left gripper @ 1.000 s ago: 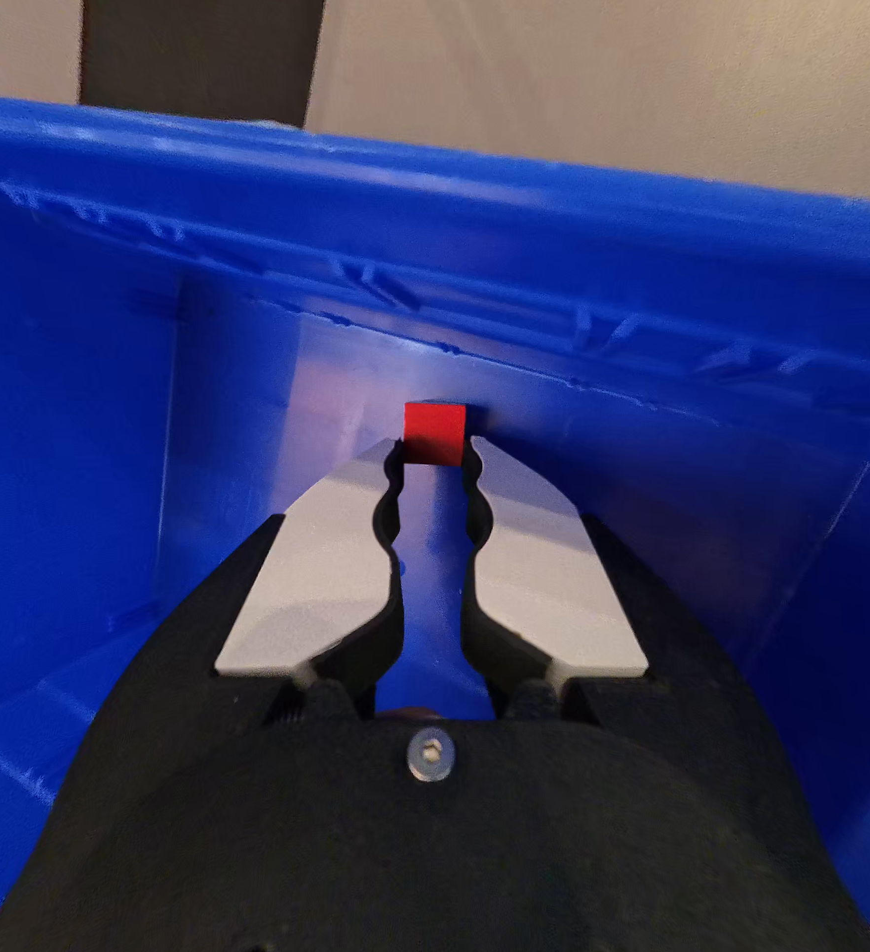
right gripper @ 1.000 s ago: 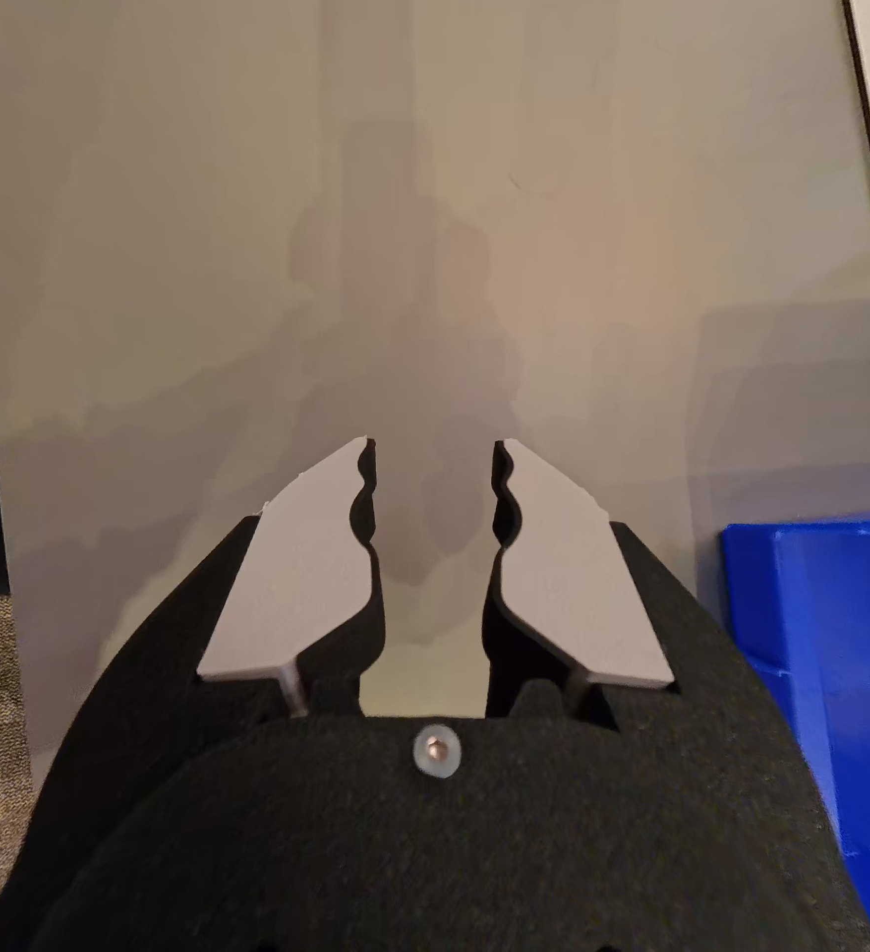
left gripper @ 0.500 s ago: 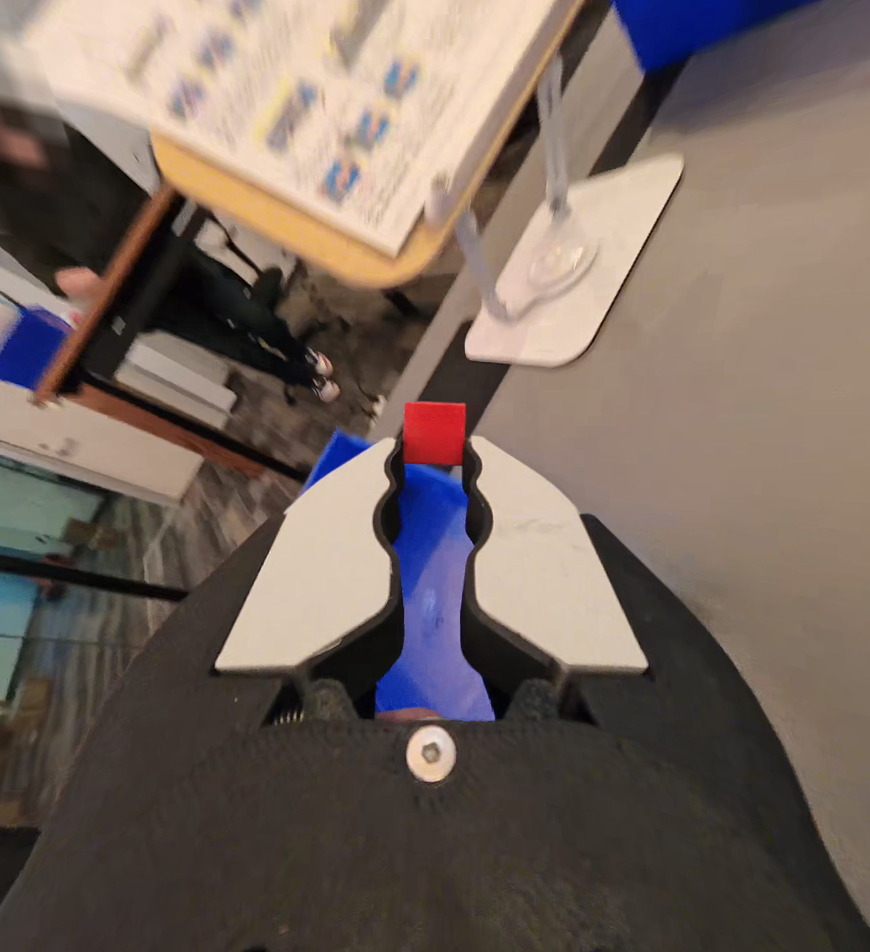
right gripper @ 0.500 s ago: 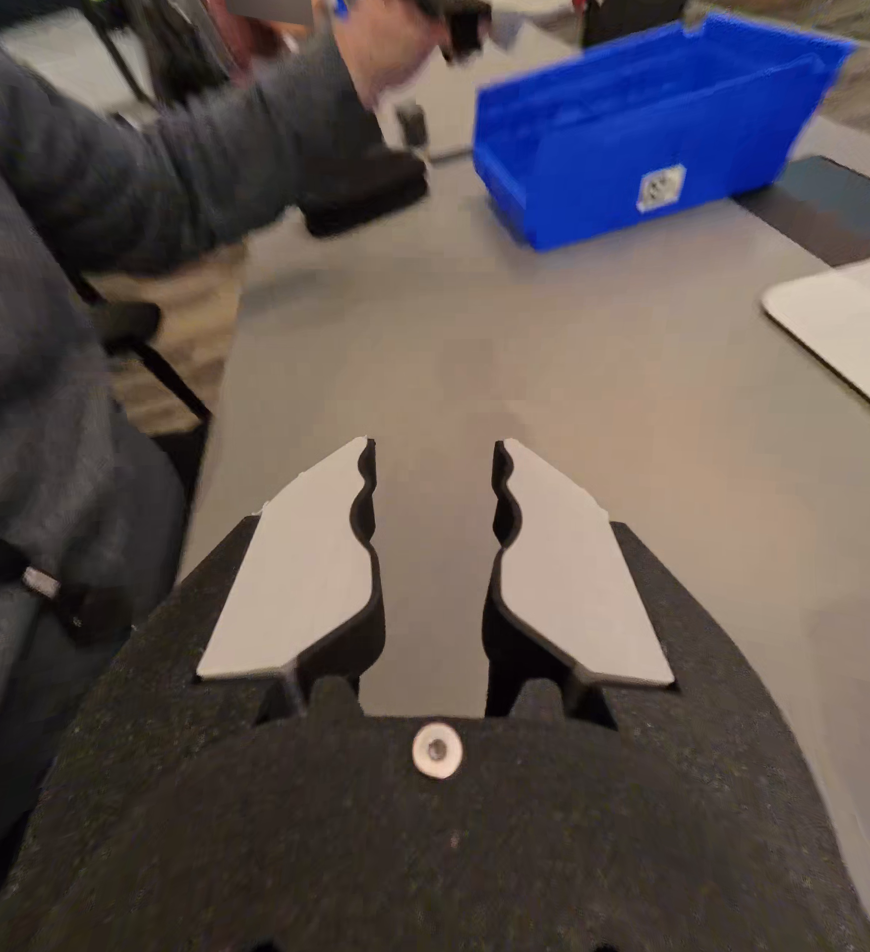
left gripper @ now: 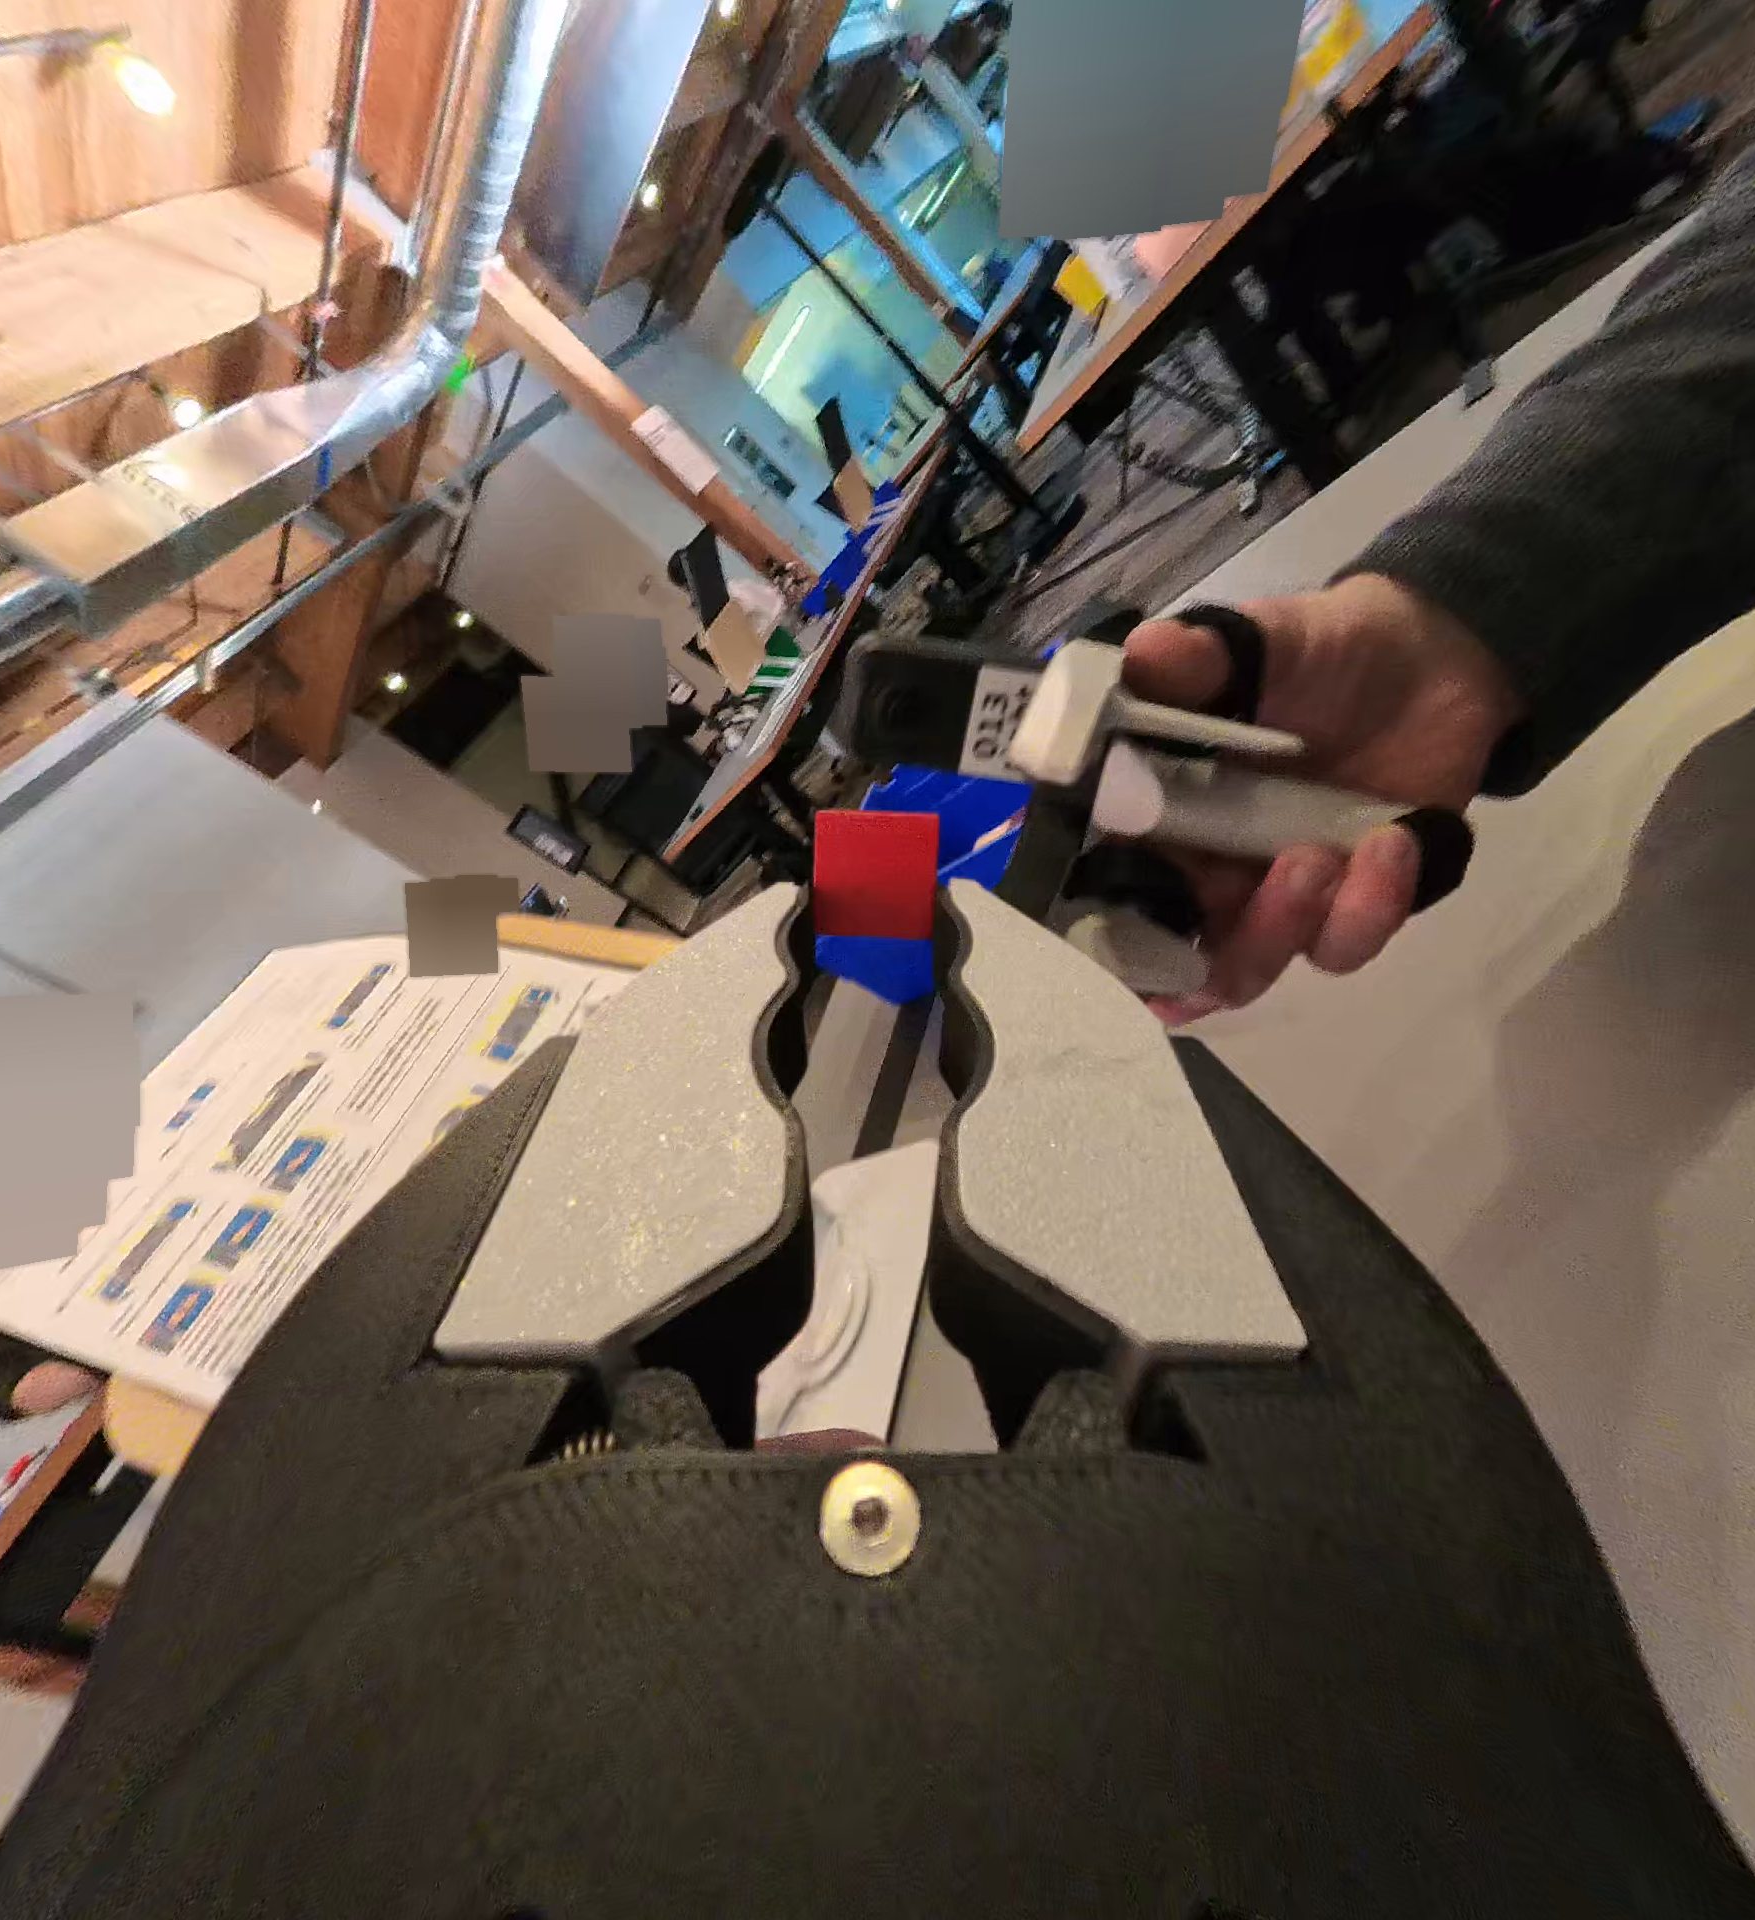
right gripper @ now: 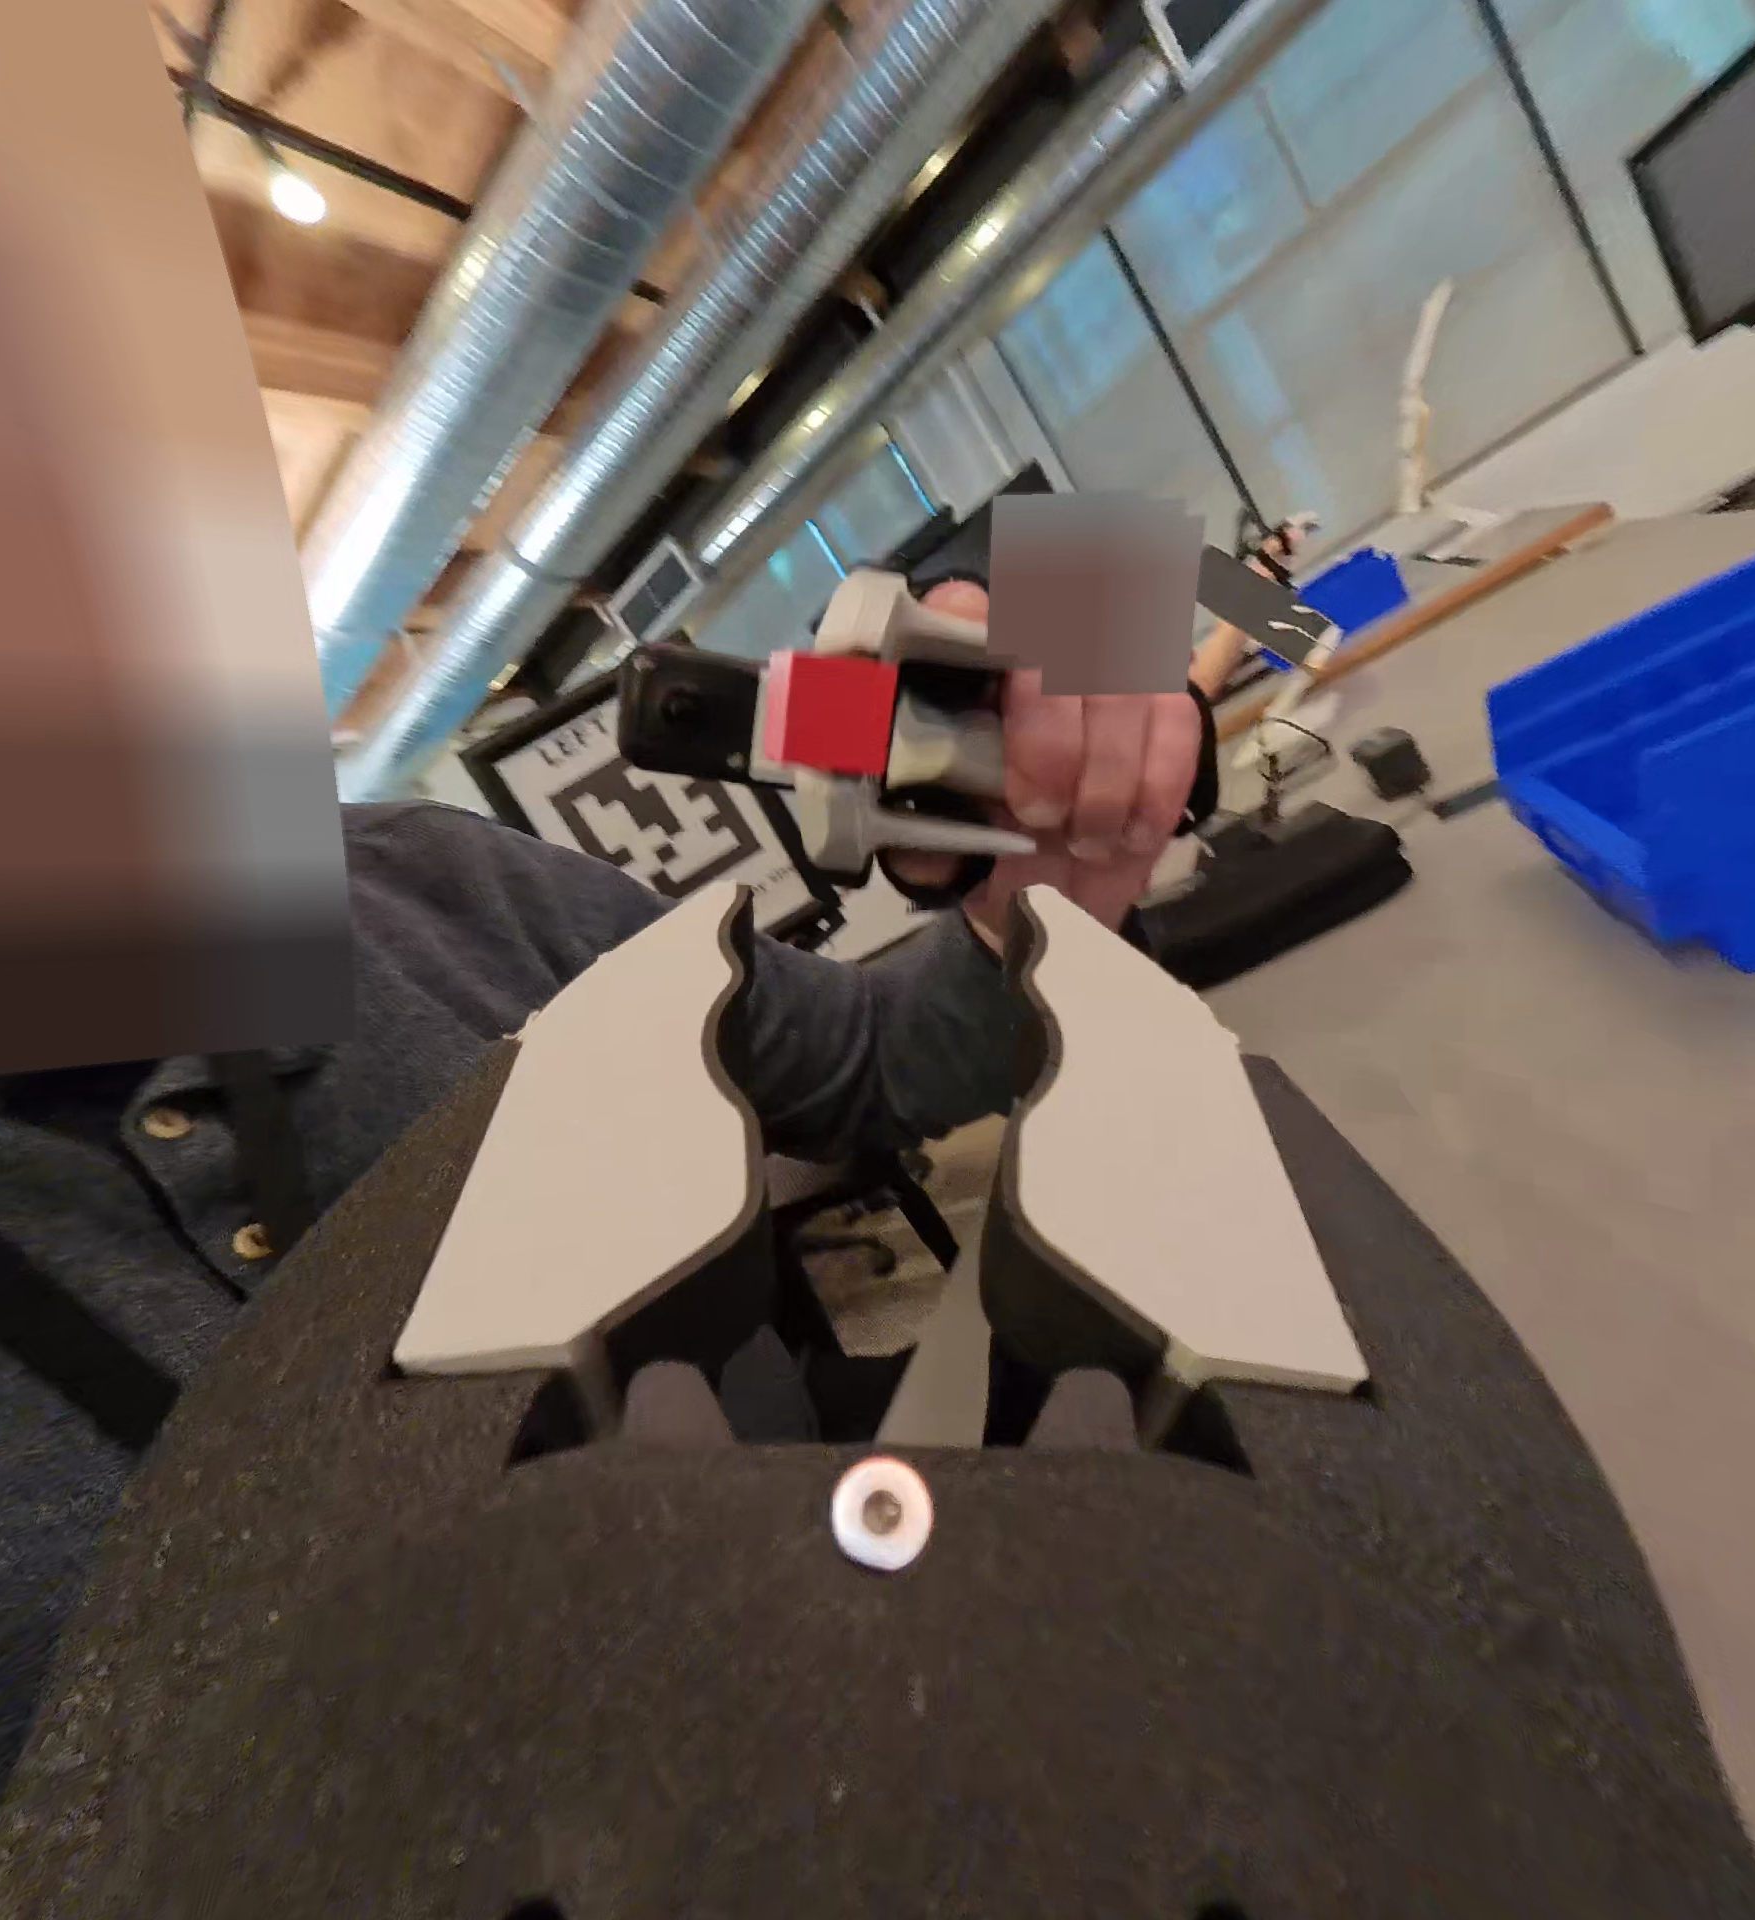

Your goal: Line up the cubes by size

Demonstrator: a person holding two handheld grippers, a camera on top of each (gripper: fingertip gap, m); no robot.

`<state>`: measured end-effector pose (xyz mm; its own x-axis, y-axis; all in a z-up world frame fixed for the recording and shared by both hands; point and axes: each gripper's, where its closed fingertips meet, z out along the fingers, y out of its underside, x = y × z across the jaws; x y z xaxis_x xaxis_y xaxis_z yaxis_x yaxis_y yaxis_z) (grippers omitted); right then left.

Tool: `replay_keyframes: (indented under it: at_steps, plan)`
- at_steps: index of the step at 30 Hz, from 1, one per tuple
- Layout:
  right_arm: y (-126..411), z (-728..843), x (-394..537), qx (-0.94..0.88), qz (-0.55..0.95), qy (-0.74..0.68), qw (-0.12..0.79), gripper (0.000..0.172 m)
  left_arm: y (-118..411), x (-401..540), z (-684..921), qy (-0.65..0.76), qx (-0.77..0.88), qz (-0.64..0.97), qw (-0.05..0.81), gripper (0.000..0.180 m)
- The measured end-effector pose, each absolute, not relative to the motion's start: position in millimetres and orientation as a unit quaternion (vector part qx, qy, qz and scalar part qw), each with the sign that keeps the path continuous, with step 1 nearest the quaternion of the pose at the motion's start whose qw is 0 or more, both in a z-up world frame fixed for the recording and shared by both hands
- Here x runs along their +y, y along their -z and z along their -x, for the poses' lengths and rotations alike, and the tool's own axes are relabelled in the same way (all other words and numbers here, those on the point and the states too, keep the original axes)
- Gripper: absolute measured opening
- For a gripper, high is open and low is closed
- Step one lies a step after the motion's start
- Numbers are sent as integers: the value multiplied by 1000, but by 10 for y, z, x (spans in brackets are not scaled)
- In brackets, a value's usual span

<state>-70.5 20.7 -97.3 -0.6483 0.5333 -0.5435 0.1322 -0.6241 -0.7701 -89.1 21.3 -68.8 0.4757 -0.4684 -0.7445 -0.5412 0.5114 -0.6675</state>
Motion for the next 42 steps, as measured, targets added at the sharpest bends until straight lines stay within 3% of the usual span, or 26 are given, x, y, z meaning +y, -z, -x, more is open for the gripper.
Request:
replay_keyframes:
  at_steps: [7, 14, 18, 21, 25, 32, 36, 42]
  plan:
    - [766, 528, 66, -409, 325, -848, 95, 42, 805, 174, 536, 6, 539, 476, 695, 21]
    - [757, 469, 21, -416, 319, -847, 88, 23, 871, 164, 412, 11, 552, 469, 689, 23]
    - [771, 451, 42, -418, 326, -841, 106, 22, 883, 190, 404, 3, 552, 470, 689, 21]
    - [794, 386, 100, -441, 344, -816, 147, 22, 873, 230, 436, -3, 541, 476, 694, 41]
    - [886, 141, 467, -518, 406, -706, 263, 22, 930, 300, 541, -3, 531, 495, 688, 32]
    - [1101, -873, 1996, -655, 535, -321, 427, 22, 1183, 477, 646, -1, 524, 530, 667, 20]
    - [1387, -1466, 2839, -706, 581, -131, 383, 22, 1337, 575, 613, 10, 524, 542, 657, 19]
    - [1962, -1903, 3585, -759, 596, -12, 263, 22, 1470, 673, 553, 18, 524, 552, 649, 18]
